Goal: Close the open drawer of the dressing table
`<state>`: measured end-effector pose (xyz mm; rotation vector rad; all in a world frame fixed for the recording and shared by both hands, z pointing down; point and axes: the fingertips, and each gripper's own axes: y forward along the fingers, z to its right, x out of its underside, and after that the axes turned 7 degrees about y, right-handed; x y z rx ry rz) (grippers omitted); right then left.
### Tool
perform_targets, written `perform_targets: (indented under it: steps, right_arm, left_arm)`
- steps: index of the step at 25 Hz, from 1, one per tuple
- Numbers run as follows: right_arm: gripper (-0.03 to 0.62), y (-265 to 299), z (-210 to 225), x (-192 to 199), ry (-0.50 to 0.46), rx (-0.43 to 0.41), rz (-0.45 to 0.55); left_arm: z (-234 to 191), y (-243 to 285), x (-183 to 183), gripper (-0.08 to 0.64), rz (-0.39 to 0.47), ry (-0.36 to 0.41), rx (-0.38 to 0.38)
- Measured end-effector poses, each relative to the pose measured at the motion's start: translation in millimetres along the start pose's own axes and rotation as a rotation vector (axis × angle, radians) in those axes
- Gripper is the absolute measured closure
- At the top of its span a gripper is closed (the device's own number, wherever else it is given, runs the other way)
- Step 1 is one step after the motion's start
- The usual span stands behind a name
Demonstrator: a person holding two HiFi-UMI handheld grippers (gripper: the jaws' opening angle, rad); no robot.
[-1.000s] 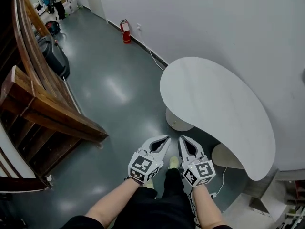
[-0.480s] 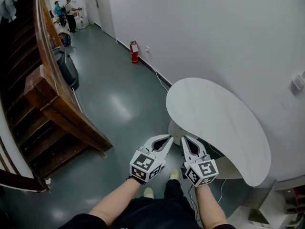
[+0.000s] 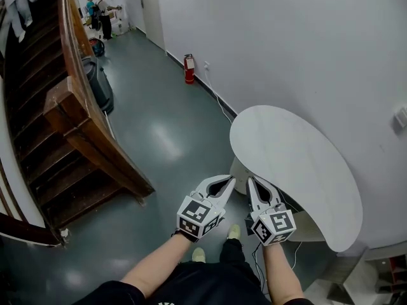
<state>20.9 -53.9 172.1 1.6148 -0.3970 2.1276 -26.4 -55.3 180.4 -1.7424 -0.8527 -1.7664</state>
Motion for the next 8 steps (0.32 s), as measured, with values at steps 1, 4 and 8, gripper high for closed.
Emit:
perform_targets:
  steps: [1, 4, 8]
  right_arm:
    - [0.578, 1.1, -1.1, -0.2, 0.000, -0.002, 0.000]
    - [0.578, 3.6, -5.5, -0.9, -0.001, -0.007, -0.001]
    - [0.578, 5.4, -10.2, -3.6, -0.005, -0.014, -0.002]
  left_arm:
    - [-2.2, -1.3, -0.4, 0.549, -0.001, 0.000, -0.005]
    - [-7.0, -5.5, -2.3, 0.549, -0.002, 0.004, -0.016]
    - [-9.2, -8.6, -6.1, 0.549, 0.000, 0.008, -0.022]
